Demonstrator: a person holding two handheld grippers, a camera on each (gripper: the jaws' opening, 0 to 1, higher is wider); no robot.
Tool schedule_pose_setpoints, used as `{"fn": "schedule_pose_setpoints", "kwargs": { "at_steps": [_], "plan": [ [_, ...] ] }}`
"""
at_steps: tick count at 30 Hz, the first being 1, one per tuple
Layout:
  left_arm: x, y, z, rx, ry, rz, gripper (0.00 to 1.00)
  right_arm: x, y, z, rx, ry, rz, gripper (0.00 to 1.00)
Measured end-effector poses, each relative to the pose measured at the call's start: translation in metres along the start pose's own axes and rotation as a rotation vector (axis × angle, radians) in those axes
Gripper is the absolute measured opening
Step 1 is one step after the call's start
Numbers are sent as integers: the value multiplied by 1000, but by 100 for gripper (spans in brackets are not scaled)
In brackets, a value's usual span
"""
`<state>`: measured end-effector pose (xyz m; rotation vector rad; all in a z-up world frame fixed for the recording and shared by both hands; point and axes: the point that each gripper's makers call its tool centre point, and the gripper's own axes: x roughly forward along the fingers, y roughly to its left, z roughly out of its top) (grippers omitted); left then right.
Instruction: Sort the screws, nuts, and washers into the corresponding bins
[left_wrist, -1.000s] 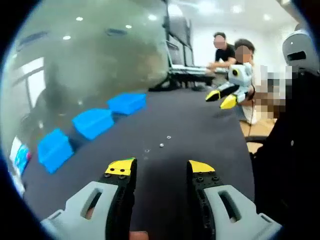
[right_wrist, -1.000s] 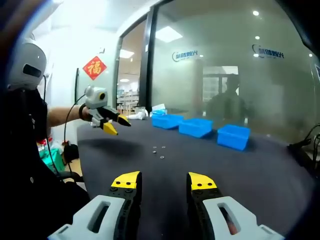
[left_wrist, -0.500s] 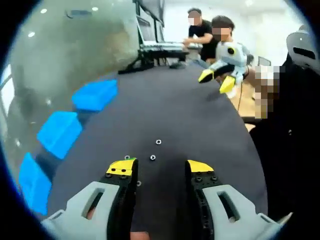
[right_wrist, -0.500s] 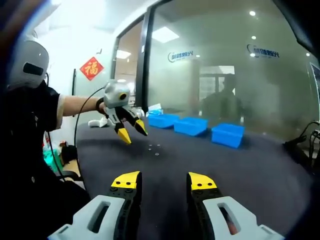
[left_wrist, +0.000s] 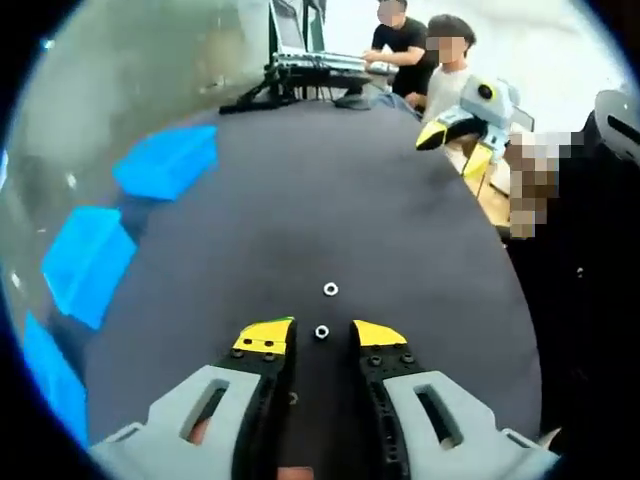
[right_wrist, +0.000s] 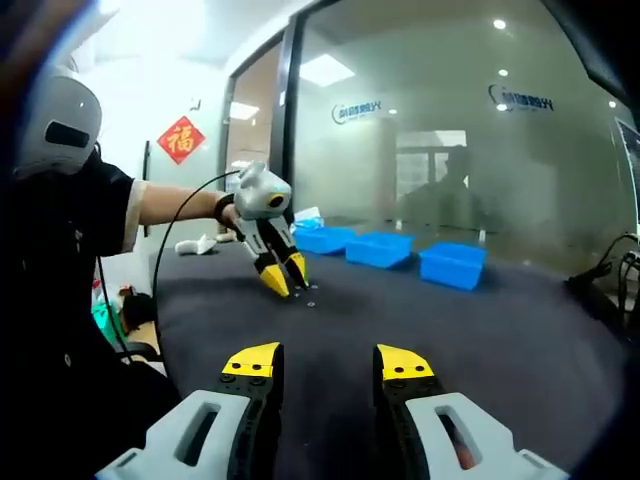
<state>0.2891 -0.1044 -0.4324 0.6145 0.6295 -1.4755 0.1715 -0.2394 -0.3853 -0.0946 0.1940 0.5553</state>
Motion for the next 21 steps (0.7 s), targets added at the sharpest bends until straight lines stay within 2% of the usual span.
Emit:
{"fn": "schedule_pose_setpoints", "kwargs": {
  "at_steps": [3,12,18,21],
  "plan": [
    [3,0,-4,3,22,-10,21,0,0,0,2,-1,-2,32],
    [1,0,-5,-26,6,-15,17,1,1,1,-4,1,-4,32],
    [1,-2,-6,-17,1,0,6,2,3,2,-8,2,-2,32],
    [0,-2,-6,-12,0,15,6,2,4,2,-10,4,-1,32]
  ]
}}
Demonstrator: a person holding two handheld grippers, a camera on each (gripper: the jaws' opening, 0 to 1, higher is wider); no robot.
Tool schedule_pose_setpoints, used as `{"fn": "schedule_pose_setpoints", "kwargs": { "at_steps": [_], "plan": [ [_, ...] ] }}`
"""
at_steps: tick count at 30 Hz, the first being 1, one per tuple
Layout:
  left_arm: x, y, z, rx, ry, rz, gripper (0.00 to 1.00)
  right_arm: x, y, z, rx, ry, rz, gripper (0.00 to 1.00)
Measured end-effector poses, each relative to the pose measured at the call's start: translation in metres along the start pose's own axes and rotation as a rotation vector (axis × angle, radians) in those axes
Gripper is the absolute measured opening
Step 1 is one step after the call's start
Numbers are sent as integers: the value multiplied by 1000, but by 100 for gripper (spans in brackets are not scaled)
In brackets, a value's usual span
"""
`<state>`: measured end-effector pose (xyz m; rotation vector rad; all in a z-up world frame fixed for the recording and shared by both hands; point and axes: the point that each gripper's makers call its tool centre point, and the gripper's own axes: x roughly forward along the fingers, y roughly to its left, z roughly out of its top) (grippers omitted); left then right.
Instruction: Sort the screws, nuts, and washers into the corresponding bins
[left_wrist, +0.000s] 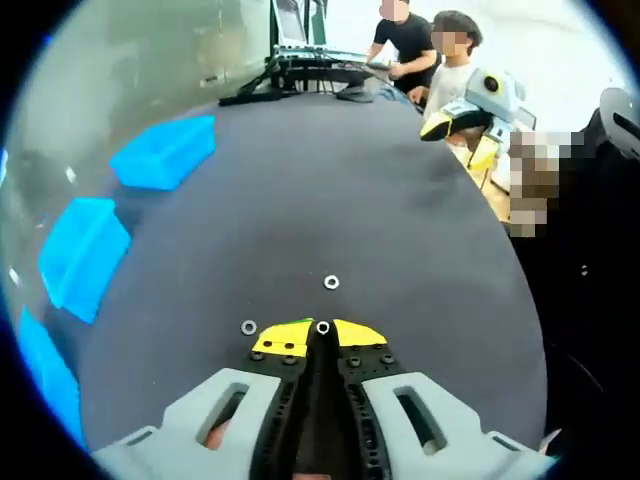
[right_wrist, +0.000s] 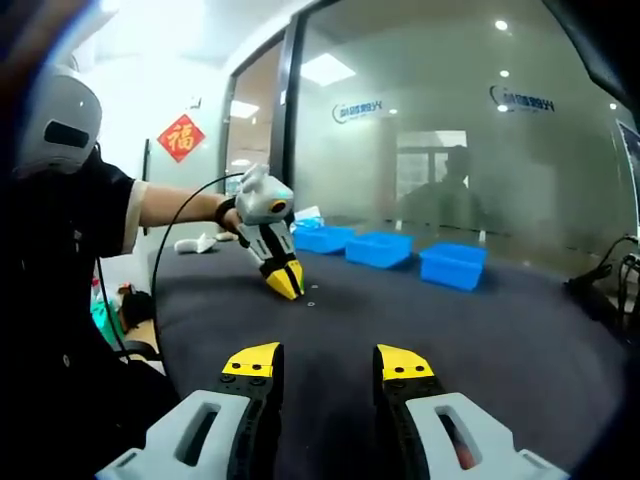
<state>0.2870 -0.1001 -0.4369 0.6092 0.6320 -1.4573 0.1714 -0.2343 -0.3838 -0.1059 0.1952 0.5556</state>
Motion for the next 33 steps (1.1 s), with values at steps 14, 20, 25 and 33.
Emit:
{"fn": "schedule_pose_setpoints", "kwargs": {
  "at_steps": [14,20,25,33],
  "plan": [
    [-26,8,19,-62,-288,231,5,4,2,4,-12,5,-10,32],
    [-63,7,28,-133,-456,353,5,7,4,11,-23,-9,-20,32],
    [-94,3,25,-187,-557,480,5,10,1,18,-21,-36,-44,32],
    [-151,6,1,-247,-657,704,5,14,6,25,-28,-57,-42,33]
  ]
}}
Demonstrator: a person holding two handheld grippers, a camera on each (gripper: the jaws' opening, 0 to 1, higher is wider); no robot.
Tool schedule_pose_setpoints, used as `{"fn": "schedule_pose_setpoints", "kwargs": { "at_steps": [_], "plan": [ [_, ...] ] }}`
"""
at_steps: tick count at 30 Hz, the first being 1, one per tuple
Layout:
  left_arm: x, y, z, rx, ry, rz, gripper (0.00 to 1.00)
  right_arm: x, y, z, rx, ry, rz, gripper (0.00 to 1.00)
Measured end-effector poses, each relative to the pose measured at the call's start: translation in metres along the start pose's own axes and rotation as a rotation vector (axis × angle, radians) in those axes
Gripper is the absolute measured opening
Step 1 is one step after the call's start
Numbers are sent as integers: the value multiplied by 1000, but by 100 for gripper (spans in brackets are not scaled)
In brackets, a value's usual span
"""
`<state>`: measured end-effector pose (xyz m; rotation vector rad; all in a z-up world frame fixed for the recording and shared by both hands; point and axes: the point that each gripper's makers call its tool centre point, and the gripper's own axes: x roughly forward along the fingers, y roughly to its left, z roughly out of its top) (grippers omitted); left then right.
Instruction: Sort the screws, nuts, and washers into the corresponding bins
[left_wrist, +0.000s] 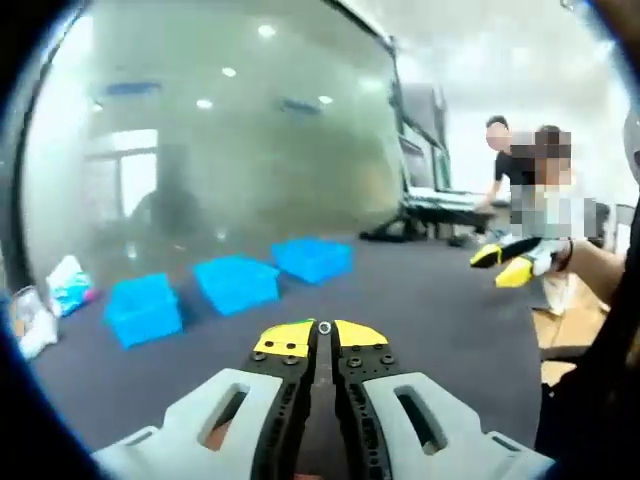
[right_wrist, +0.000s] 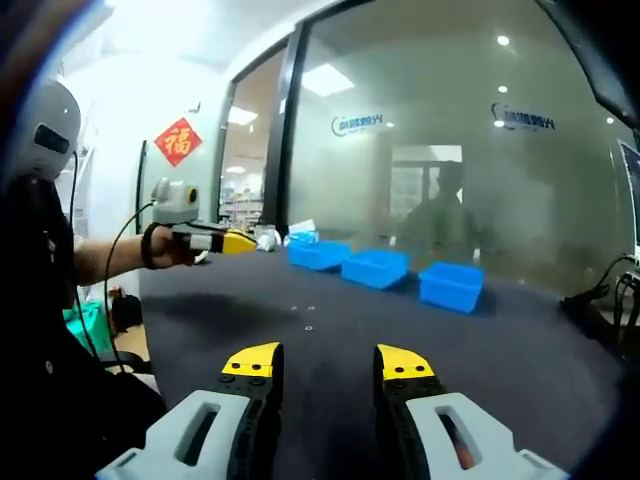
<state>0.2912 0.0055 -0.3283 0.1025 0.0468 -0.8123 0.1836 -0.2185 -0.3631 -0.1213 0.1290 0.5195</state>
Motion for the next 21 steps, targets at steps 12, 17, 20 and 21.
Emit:
{"fn": "schedule_pose_setpoints", "kwargs": {
  "at_steps": [12,17,20,21],
  "plan": [
    [-34,93,1,-112,-85,284,5,-1,-1,7,-2,-29,-11,33],
    [-33,134,-5,-181,-96,350,5,-1,-5,4,-16,-24,-31,33],
    [-24,154,-4,-207,-95,363,5,-1,-5,4,-13,-26,-32,33],
    [-19,160,-1,-194,-95,369,5,-1,-5,5,-13,-26,-32,33]
  ]
}}
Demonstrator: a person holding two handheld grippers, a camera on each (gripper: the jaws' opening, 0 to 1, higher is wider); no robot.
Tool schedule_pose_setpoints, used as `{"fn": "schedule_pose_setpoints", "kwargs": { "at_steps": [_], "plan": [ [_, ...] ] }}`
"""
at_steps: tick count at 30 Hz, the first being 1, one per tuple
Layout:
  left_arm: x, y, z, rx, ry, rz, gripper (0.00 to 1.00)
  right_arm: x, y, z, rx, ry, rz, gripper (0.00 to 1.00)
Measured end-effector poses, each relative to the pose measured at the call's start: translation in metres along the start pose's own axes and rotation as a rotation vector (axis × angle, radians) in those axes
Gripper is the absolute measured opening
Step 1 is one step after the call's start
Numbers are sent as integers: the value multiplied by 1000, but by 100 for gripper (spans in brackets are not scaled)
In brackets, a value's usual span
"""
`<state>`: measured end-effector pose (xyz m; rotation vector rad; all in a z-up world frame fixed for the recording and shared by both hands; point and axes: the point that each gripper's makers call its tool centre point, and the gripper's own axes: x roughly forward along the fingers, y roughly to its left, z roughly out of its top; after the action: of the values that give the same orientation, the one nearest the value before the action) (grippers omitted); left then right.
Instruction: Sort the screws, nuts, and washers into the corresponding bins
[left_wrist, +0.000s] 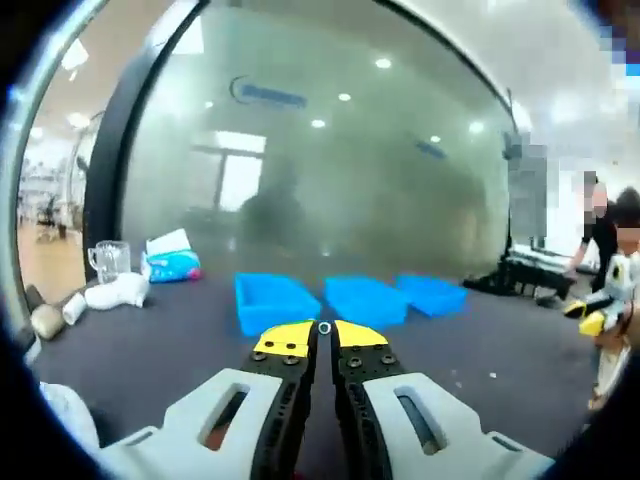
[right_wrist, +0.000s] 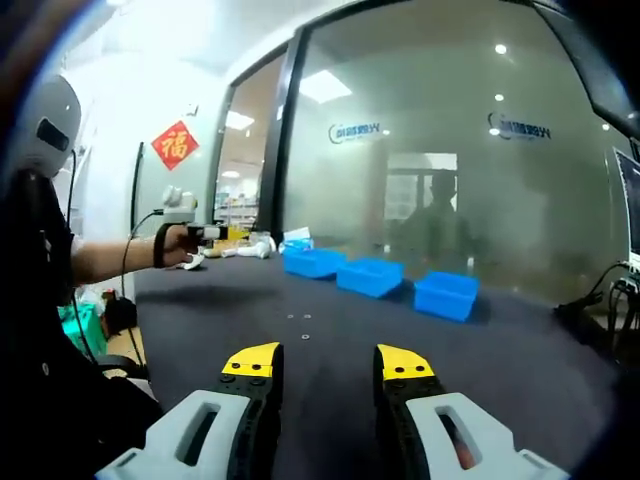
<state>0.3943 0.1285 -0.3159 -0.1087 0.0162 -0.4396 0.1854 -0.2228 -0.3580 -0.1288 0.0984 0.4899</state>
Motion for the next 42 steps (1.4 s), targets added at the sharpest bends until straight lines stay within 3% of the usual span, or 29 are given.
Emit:
{"fn": "schedule_pose_setpoints", "kwargs": {
  "at_steps": [4,16,21,24,26,33,39,42],
  "plan": [
    [30,7,7,77,18,20,5,-1,0,1,-5,-1,-11,33],
    [117,13,19,110,72,50,5,-5,-4,-2,-10,10,-24,33],
    [150,20,7,71,146,85,5,-5,-4,-3,-9,12,-25,33],
    [164,28,0,53,161,90,5,-4,-4,-4,-8,17,-24,33],
    [169,34,-12,85,208,103,5,-4,-4,-4,-8,18,-23,33],
    [178,41,-26,93,244,115,5,-3,-2,-5,-9,27,-17,33],
    [180,39,-27,104,246,112,6,0,3,-6,-9,31,-4,33],
    [181,38,-26,86,233,108,14,1,5,-5,-7,31,1,33]
  ]
}}
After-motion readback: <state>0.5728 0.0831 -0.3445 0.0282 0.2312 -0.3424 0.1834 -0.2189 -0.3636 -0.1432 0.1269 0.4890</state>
